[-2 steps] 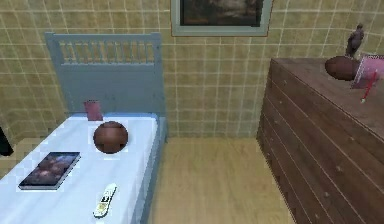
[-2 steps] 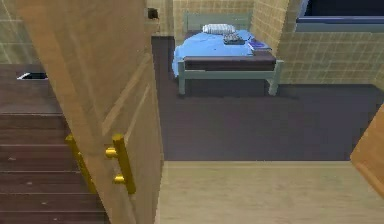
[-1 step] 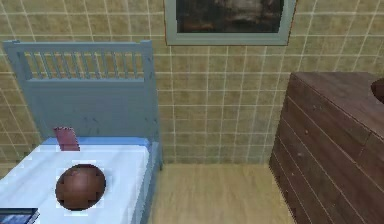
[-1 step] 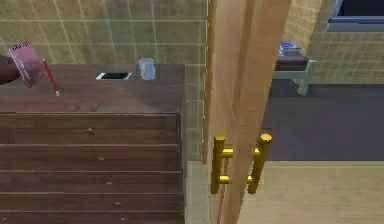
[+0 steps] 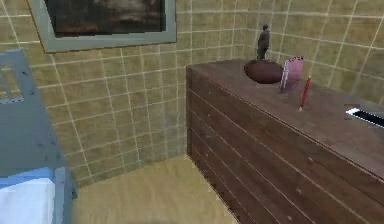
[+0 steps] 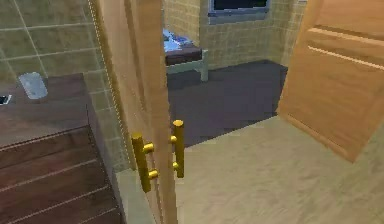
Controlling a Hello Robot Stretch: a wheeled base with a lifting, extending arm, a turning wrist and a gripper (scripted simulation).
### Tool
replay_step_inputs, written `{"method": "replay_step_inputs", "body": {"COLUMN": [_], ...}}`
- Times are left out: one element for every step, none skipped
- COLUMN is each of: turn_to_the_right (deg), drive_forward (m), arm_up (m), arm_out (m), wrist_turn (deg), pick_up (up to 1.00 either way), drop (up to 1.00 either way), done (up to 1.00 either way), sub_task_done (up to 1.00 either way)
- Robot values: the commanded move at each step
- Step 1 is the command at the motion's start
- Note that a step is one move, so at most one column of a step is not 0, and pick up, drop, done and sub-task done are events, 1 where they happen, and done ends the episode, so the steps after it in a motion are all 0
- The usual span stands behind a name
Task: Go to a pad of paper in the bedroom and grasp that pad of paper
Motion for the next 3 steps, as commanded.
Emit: {"method": "replay_step_inputs", "body": {"turn_to_the_right": [0.0, -42.0, 0.0], "drive_forward": [0.55, 0.00, 0.00], "arm_up": [0.00, 0.00, 0.50], "arm_out": [0.00, 0.00, 0.00], "wrist_turn": [0.0, 0.0, 0.0], "pick_up": [0.00, 0.00, 0.00], "drop": [0.00, 0.00, 0.00], "done": [0.00, 0.00, 0.00], "sub_task_done": [0.00, 0.00, 0.00]}}
